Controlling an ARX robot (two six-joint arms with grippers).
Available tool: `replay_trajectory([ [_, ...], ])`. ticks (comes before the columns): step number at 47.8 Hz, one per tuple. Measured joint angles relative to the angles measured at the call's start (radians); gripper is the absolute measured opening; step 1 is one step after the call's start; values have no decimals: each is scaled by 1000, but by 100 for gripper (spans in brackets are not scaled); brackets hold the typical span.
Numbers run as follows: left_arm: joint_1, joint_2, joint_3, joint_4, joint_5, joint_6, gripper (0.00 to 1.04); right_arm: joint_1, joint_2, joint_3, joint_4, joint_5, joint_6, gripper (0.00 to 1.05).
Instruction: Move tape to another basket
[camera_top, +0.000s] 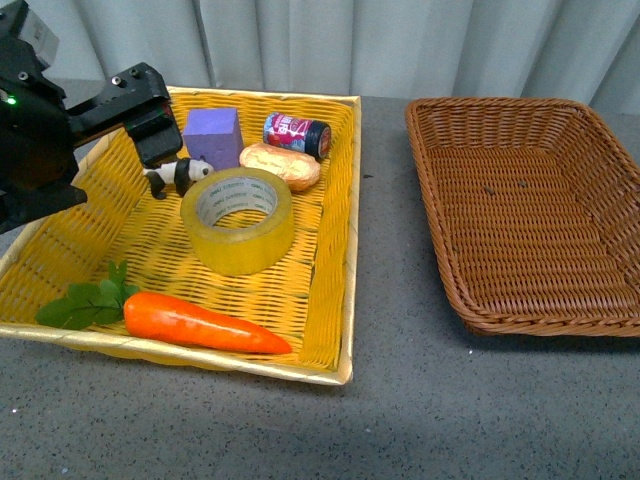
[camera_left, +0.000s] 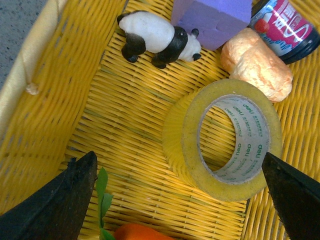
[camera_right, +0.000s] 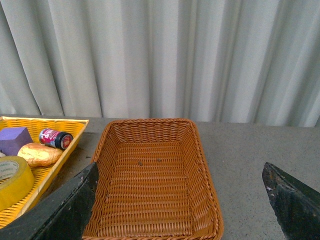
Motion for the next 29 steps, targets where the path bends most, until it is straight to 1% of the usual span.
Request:
replay_trajectory([
  [9, -22, 113, 101, -31, -32, 6, 98, 0, 0, 0, 0, 0, 0, 96],
  [16, -33, 168, 140, -36, -57, 24, 98, 0, 0, 0, 0, 0, 0, 96],
  [29, -63, 255, 181, -34, -66, 63, 98, 0, 0, 0, 0, 0, 0, 96],
])
